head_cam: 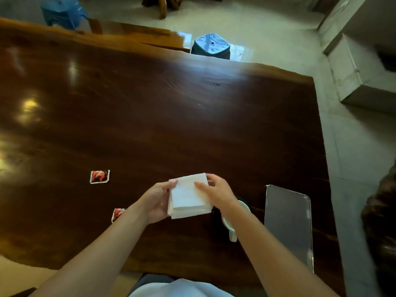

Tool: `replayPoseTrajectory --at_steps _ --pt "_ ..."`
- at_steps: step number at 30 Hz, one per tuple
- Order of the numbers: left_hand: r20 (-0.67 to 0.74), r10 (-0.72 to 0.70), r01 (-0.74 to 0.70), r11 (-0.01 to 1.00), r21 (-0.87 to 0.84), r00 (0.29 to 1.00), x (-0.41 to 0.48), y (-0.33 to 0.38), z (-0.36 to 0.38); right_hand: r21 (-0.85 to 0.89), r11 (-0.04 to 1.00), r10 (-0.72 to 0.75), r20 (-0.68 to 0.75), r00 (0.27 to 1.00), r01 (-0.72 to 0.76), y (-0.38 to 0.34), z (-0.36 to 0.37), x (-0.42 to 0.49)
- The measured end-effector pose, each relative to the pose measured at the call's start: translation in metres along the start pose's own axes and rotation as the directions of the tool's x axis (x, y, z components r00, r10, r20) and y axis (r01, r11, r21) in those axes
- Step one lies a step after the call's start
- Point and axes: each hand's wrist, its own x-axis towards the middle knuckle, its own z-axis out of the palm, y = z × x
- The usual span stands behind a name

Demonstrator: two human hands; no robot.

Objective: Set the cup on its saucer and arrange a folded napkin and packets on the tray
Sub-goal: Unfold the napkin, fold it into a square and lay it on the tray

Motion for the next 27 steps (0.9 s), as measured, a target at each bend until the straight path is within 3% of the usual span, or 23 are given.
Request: replayPoseTrajectory --at_steps 2,6,9,14,23,27 --pt "-0.008 -0.017 0.017 1.0 0.019 1.0 0.004 0.004 0.006 0.254 0.951 0.142 0.148 0.979 -0.177 0.003 -0.005 -0.001" --pt "-0.064 -0.03 0.035 0.995 0.088 0.998 0.021 0.006 0.013 0.365 0.903 0.22 0.057 0.974 -0.225 0.018 -0.007 0.005" --pt "-0.093 -0.052 0.075 0.961 0.266 0.994 0.038 0.001 0.018 0.405 0.875 0.301 -0.023 0.953 -0.266 0.029 -0.009 0.014" --pt "-0.15 -0.071 0.125 0.913 0.389 0.986 0.056 -0.014 0.056 0.436 0.85 0.385 -0.129 0.914 -0.297 0.055 -0.026 0.017" --pt "0.07 -0.056 0.013 0.862 0.507 0.996 0.088 -0.077 0.146 0.476 0.848 0.359 -0.189 0.914 -0.234 0.105 -0.135 -0.028" --pt "0.079 -0.008 -0.038 0.827 0.561 0.997 0.1 -0.126 0.209 0.43 0.88 0.321 -0.225 0.92 -0.202 0.144 -0.196 -0.047"
